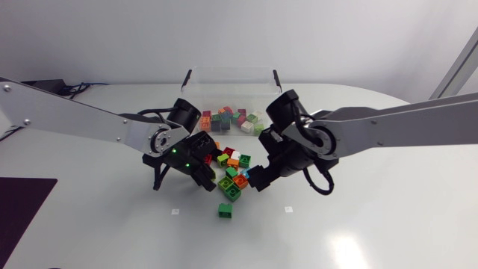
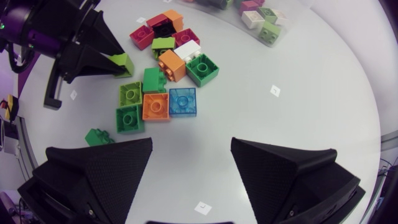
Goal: Place the duplo bricks in the container
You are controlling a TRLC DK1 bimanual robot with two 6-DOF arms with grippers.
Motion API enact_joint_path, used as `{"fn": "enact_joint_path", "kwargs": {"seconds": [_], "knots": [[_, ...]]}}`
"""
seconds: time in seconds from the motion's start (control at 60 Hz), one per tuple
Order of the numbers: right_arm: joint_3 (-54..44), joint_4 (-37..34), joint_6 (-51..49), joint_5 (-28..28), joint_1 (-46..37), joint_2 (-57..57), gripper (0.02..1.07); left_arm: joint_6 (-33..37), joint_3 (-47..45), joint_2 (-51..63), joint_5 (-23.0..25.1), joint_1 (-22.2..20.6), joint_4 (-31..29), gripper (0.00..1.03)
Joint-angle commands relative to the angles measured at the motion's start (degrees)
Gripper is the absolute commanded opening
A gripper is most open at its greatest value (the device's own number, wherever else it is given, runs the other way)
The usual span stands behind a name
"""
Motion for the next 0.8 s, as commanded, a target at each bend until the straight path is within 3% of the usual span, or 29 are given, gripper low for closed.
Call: {"fn": "enact_joint_path", "kwargs": {"seconds": [0.0,0.367,0.783], "knots": [[3.8,-1.7,1.1,1.2,1.0,4.0,0.93,2.3,-3.1,-2.7,-0.3,0.8,-1.0,0.24],[15.9,-9.1,2.8,5.5,0.1,16.6,0.93,5.6,-9.0,-8.4,-0.3,1.1,-2.0,0.24],[21.7,-12.6,3.7,7.3,4.0,20.7,0.93,6.3,-12.4,-12.1,-0.3,2.0,-2.0,0.24]]}}
